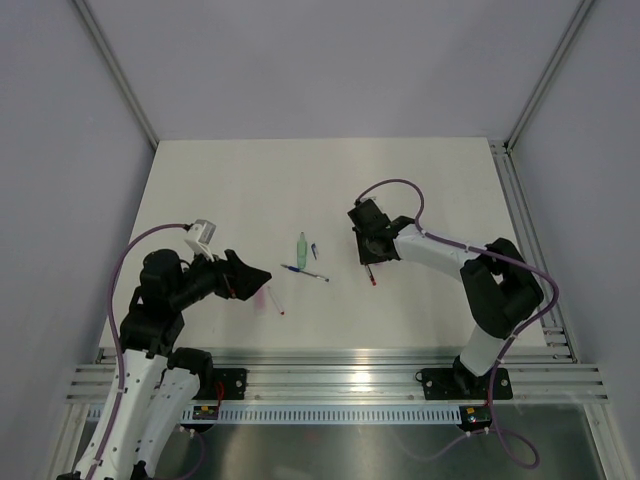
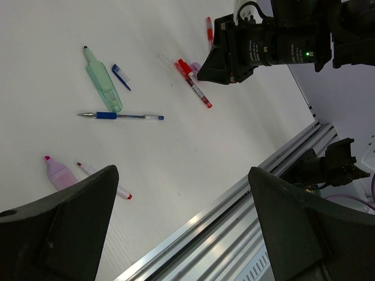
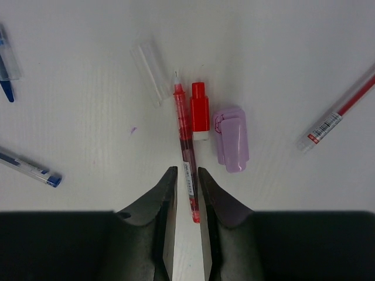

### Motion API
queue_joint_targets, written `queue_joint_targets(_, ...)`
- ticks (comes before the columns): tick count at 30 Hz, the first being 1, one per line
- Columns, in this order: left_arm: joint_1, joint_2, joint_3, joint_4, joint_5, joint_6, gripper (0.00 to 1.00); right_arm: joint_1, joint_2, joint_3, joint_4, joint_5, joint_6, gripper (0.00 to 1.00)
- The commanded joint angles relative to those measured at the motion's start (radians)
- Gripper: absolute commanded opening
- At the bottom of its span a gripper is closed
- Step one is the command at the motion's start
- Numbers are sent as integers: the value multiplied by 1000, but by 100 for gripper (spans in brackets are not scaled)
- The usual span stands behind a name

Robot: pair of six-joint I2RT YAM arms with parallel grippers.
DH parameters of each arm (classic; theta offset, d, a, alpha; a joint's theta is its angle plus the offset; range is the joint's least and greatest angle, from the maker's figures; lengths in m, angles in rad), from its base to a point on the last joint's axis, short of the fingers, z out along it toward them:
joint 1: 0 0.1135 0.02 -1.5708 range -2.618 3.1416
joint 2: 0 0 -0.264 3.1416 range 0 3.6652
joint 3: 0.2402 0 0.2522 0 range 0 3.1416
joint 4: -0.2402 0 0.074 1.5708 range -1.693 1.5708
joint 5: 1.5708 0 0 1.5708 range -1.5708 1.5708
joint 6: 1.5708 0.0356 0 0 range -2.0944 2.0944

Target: Insert the pens into the pen caps

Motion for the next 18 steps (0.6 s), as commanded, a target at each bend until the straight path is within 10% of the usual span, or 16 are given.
queue_joint_targets(1, 2, 12, -8, 57, 31, -3, 95, -8, 23, 6, -6, -8, 8, 27)
queue_joint_targets(18, 11, 5, -8, 59, 23, -5, 95, -8, 64, 9, 0, -29, 2, 27)
